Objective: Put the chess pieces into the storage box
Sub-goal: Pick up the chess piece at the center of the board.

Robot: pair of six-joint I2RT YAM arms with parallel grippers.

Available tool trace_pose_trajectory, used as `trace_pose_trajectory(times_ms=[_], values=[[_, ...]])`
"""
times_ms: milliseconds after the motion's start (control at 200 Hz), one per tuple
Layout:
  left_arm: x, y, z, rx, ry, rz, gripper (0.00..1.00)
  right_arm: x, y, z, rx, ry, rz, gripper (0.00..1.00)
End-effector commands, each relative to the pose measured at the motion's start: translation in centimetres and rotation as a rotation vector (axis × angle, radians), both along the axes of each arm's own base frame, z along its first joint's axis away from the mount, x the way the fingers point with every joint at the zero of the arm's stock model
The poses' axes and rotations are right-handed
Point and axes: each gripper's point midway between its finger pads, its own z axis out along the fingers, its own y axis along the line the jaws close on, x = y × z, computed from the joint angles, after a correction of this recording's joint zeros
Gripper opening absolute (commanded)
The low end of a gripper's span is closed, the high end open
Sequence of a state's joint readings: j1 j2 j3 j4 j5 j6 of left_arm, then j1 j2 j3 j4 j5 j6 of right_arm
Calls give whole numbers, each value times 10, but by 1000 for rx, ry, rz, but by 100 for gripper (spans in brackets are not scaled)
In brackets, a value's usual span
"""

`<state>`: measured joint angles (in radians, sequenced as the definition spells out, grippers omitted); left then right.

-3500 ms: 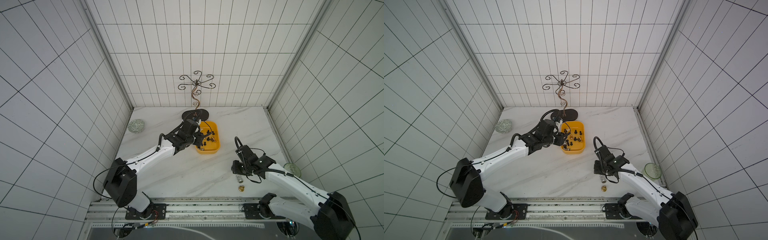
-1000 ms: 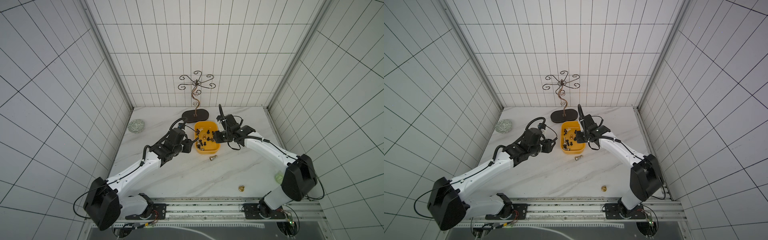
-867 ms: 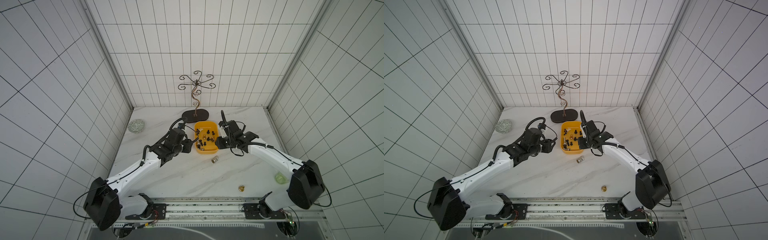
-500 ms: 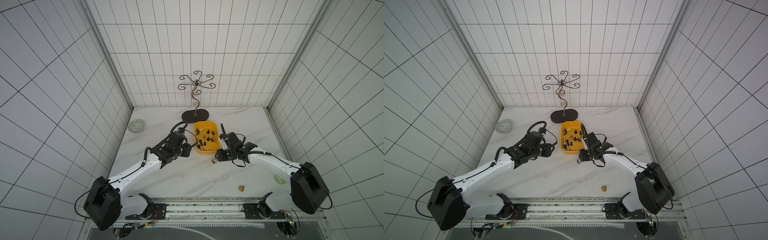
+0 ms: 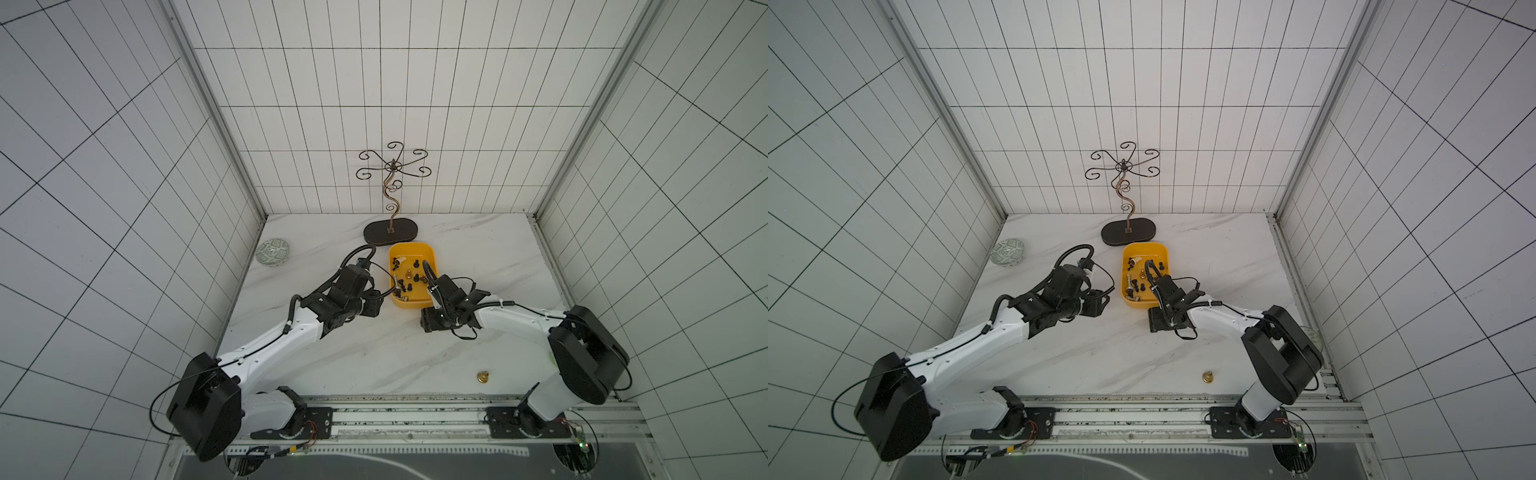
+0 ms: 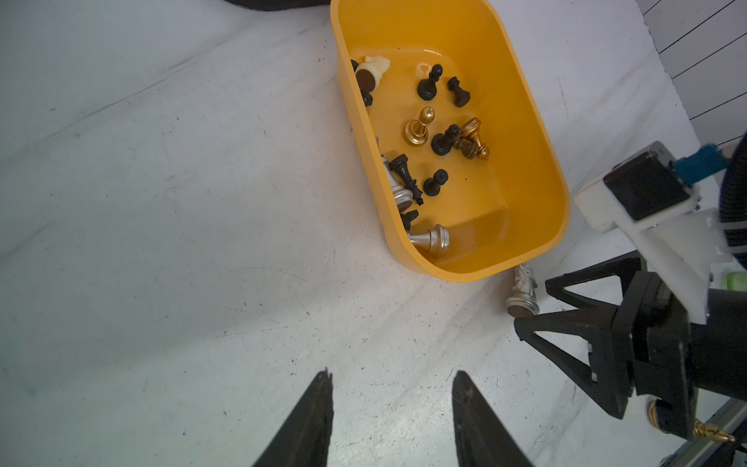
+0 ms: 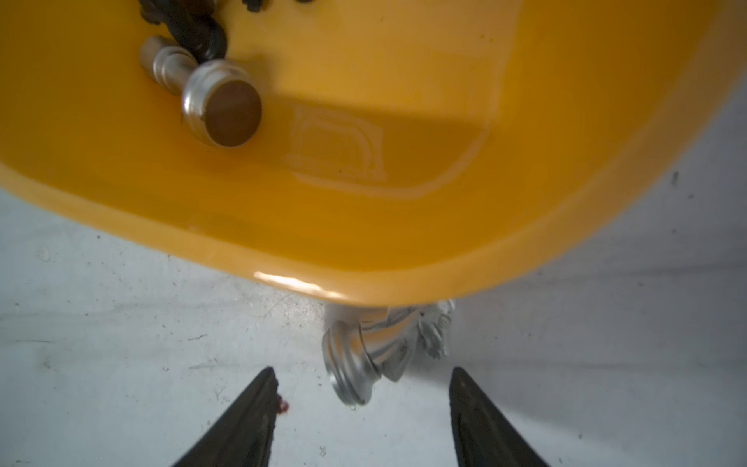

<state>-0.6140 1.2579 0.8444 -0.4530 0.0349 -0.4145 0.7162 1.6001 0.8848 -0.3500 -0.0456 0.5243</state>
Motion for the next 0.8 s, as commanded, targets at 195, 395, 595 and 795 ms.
trace_pose_trajectory(times_ms=[195,395,595,795], values=[[-5,1,2,-14,-11,-12,47,17,0,-5,-82,-52,-43,61],[-6,2,2,-15,-12,-11,47,22,3,-11,-100,-61,-30,54],[-7,3,3,-16,-15,-6,47,21,12,-12,-59,-76,0,41],[-8,5,3,-12,-14,-4,47,10,10,-5,-36,-86,24,34]])
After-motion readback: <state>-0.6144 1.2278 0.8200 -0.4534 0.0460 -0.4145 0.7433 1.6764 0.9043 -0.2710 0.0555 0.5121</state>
